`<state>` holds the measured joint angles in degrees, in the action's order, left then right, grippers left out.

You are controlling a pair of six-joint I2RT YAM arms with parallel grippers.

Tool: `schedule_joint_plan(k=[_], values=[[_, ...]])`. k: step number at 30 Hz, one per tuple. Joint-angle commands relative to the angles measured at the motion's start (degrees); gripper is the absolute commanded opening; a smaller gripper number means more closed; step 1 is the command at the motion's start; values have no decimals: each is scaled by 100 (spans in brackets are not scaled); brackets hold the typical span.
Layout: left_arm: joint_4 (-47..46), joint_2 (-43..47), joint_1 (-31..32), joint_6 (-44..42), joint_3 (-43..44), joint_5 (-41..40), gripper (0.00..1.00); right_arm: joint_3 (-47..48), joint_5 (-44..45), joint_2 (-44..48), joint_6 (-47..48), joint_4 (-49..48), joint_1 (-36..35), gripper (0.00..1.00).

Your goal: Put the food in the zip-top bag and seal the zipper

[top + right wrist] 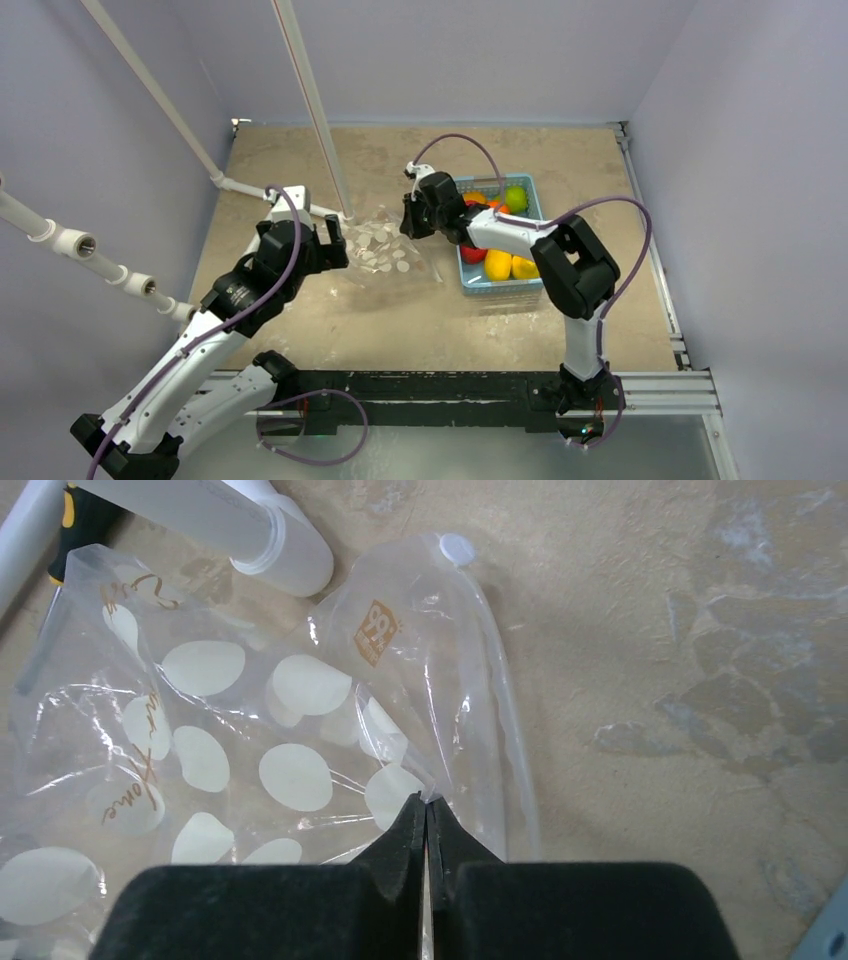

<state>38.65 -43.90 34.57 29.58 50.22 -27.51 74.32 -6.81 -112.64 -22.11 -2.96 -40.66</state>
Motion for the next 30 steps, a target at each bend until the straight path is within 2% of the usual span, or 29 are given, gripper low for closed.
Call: schedule_joint_plan(k=[1, 20, 30], values=[[-169, -58, 15, 100, 369, -22, 96, -111, 395, 715, 283, -270, -146, 0], [163, -1293, 2, 1045, 1755, 419, 99, -814, 1896, 2489, 614, -381, -1048, 0], [-186, -1733, 6, 1672, 1583, 644, 99, -1314, 2619, 3115, 655, -620, -1724, 0]])
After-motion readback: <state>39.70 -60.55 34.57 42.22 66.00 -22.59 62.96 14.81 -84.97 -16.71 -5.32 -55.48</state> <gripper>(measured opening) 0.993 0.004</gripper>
